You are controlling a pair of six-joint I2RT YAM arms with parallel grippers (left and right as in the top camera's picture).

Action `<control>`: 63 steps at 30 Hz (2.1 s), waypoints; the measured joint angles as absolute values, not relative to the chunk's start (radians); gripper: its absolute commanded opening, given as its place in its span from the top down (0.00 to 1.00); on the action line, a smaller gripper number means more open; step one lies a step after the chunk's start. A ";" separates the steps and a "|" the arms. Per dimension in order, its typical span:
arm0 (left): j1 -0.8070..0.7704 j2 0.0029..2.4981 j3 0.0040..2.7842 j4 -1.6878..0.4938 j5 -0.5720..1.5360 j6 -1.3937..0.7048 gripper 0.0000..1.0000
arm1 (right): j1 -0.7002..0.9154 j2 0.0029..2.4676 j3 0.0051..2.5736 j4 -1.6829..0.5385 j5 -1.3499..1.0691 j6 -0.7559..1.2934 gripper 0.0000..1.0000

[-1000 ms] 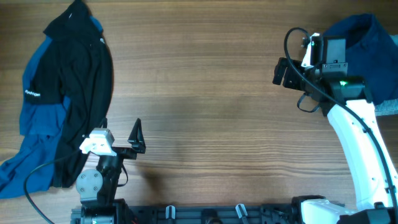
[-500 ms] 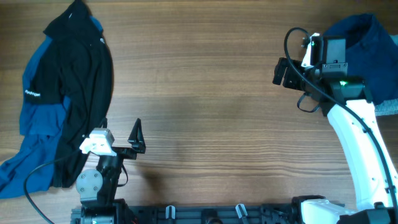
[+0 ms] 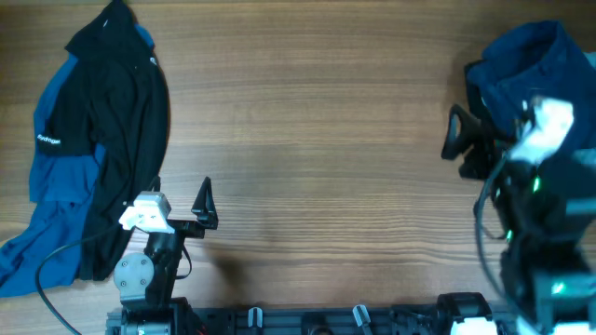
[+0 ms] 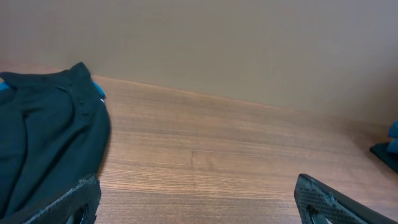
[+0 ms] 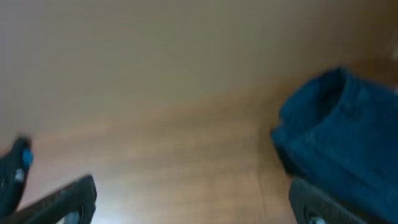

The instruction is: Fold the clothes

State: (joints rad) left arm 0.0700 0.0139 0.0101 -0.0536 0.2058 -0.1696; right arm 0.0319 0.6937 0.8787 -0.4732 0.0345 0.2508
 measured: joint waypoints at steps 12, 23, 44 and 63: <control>0.070 0.014 0.010 -0.053 0.206 -0.170 0.00 | -0.017 0.221 0.149 -0.012 -0.145 0.190 0.00; 0.070 0.014 0.010 -0.053 0.206 -0.170 0.00 | -0.017 0.049 0.015 0.005 -0.177 0.073 0.01; 0.070 0.014 0.010 -0.053 0.206 -0.170 0.00 | -0.017 0.019 0.008 0.006 -0.148 0.065 0.00; 0.070 0.014 0.010 -0.053 0.206 -0.170 0.00 | -0.017 0.019 0.008 0.006 -0.148 0.065 0.00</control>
State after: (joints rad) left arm 0.0700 0.0139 0.0101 -0.0532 0.2058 -0.1696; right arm -0.0170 0.0193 0.0078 0.0055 -0.1478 0.0650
